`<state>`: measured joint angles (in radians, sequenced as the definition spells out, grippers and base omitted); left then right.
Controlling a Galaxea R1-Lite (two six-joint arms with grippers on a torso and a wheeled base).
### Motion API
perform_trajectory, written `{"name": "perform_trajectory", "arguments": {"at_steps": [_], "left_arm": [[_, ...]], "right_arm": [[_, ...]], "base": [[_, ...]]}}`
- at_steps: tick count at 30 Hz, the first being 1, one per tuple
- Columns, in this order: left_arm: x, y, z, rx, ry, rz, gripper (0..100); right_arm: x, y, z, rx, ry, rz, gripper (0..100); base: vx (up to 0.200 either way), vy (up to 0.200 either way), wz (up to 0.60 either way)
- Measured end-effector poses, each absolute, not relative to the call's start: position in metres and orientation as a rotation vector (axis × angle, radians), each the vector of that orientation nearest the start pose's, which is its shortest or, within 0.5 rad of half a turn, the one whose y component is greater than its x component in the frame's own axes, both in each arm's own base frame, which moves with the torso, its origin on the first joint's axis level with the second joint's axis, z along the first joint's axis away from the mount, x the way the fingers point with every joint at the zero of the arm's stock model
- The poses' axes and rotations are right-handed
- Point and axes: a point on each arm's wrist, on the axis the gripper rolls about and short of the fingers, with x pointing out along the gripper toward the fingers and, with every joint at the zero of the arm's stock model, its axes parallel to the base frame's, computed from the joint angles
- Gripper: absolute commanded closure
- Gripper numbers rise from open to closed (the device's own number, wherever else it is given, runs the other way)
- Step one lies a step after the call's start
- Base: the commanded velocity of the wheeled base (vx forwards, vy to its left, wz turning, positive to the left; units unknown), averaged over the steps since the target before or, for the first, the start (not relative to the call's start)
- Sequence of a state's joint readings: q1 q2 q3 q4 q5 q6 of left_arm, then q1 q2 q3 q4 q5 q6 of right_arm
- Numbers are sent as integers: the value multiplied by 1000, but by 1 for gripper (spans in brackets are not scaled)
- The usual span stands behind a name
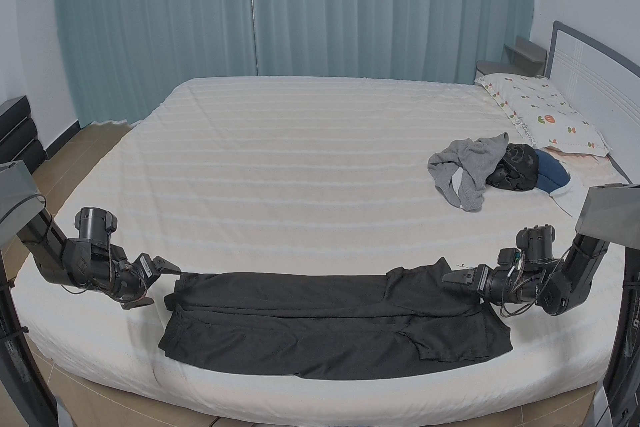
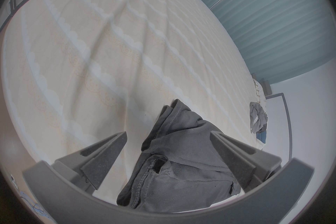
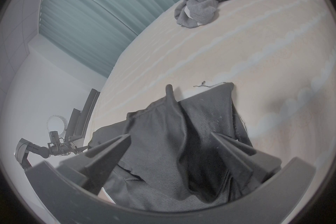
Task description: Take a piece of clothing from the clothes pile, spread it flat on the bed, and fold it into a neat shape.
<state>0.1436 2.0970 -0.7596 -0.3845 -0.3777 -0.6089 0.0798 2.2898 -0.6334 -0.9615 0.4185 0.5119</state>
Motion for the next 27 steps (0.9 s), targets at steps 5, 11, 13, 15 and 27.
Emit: {"name": "perform_trajectory", "arguments": {"at_steps": [5,11,13,15,27], "left_arm": [[320,38,24,-809,974,75,0],[318,39,23,-812,977,80,0],[317,39,24,-812,979,81,0],[316,40,24,-812,980,83,0],[307,39,27,-812,987,86,0]], "right_arm": [[331,35,-21,600,810,285,100],[324,31,-15,603,806,276,100],[319,29,-12,604,809,271,100],[315,27,-11,602,811,267,100],[296,18,-14,580,842,246,100]], "base": [[0,0,0],[0,0,0],[0,0,0],[0,0,0],[0,0,0]]}}
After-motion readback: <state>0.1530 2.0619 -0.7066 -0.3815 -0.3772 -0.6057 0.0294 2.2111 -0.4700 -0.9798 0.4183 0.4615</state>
